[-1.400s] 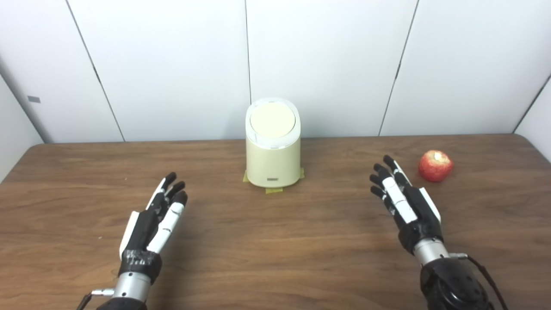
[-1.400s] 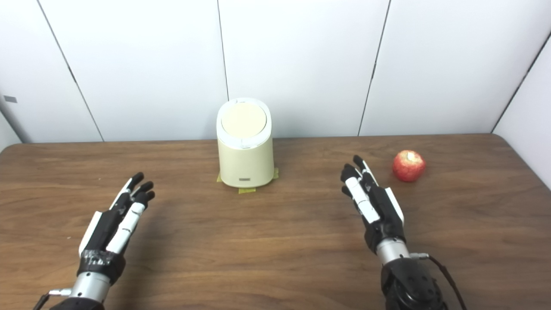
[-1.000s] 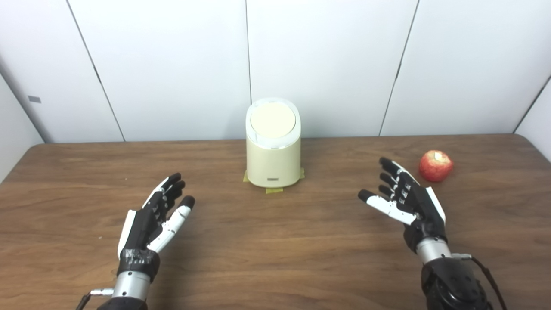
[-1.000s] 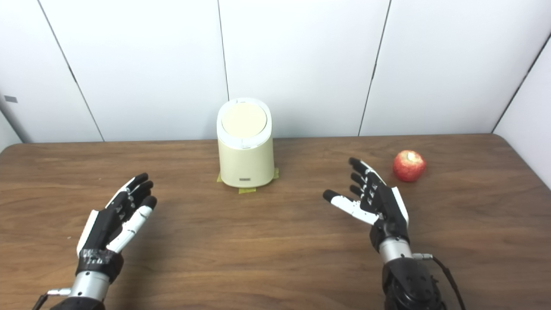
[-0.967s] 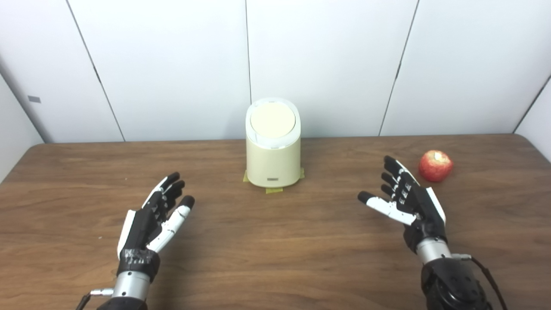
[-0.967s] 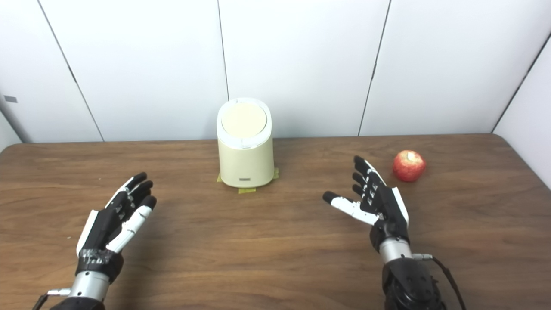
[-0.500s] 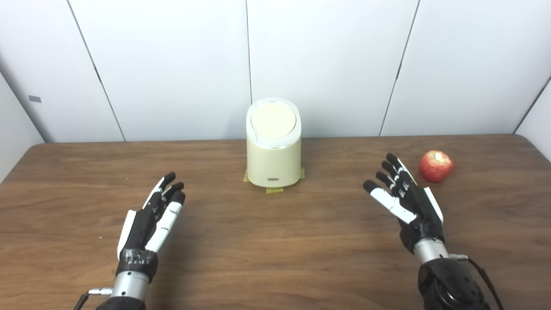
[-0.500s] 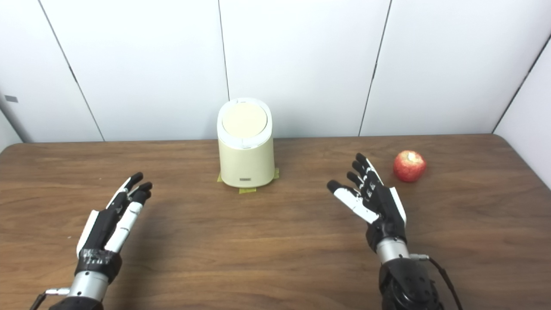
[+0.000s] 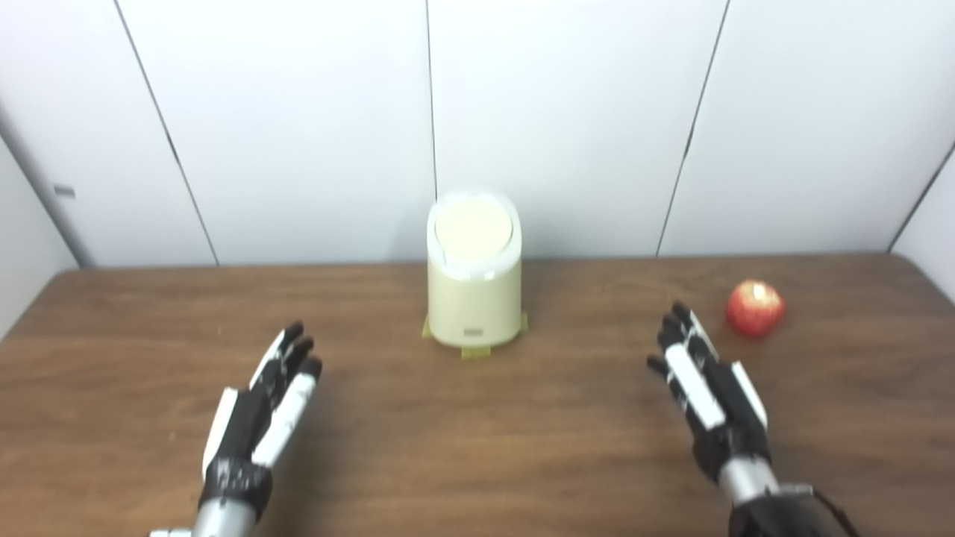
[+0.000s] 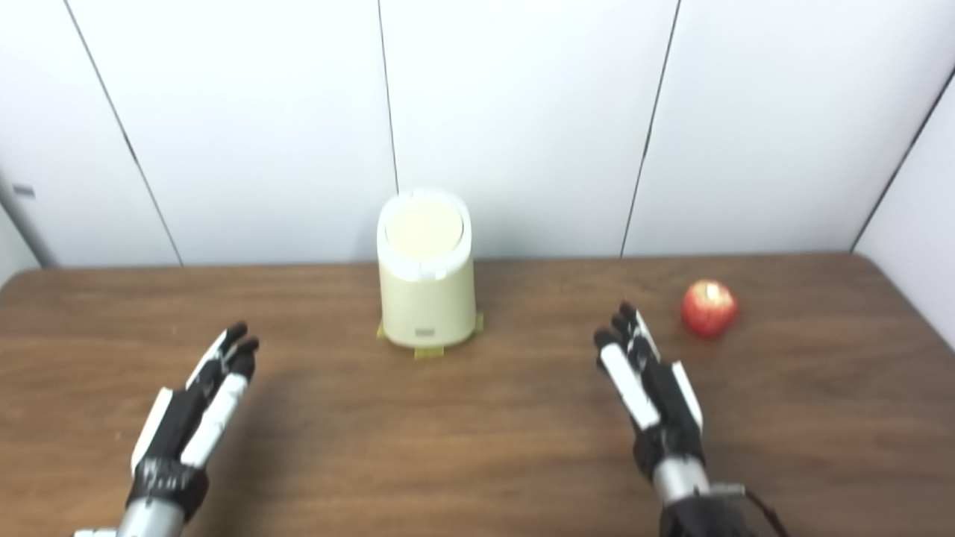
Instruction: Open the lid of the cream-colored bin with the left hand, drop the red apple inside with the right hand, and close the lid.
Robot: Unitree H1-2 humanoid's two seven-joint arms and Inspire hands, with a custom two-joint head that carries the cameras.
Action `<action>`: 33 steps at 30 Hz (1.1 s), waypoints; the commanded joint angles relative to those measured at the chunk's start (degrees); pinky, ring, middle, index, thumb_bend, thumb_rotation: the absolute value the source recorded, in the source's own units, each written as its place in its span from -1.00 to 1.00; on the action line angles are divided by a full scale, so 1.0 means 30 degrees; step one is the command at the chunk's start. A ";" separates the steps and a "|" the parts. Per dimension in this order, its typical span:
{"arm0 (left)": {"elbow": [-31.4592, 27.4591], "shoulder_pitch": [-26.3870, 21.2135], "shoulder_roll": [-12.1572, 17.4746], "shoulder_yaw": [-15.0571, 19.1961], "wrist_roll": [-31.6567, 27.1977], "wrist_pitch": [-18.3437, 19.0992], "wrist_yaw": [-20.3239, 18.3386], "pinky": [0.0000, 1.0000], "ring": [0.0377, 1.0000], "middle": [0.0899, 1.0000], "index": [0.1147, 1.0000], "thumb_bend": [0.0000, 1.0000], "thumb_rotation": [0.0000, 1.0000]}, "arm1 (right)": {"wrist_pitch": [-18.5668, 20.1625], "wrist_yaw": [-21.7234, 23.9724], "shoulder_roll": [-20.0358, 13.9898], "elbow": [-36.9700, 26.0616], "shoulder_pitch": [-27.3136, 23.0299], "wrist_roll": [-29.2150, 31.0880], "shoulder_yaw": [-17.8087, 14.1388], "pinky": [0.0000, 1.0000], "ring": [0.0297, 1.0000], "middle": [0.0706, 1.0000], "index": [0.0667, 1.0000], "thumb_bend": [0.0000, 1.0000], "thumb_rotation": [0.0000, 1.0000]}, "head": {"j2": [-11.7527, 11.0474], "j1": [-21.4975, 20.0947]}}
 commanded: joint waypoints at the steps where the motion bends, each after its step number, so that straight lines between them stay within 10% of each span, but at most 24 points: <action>1: -0.0196 -0.0148 0.0218 -0.0046 0.0252 -0.0862 0.0119 1.00 0.90 0.86 0.93 0.23 0.44 | -0.1331 0.0162 -0.0084 -0.0216 -0.0318 -0.0083 -0.0013 0.79 0.91 0.94 0.98 0.17 0.37 | -0.0103 0.0043; 19: -0.0052 -0.2298 0.1478 -0.0787 0.2161 0.0599 -0.0287 0.98 0.89 0.87 1.00 0.34 0.16 | -0.2835 0.0072 0.0274 0.1030 -0.0400 -0.0372 0.0247 0.77 0.90 0.95 1.00 0.18 0.34 | -0.1380 0.0141; 33: 0.2287 -0.7913 0.1603 -0.0859 0.2058 0.2162 -0.0660 0.91 0.90 0.94 1.00 0.45 -0.10 | -0.2424 -0.0027 0.0487 0.1012 -0.0475 -0.0492 0.0336 0.77 0.91 0.95 1.00 0.13 0.40 | -0.1322 0.0029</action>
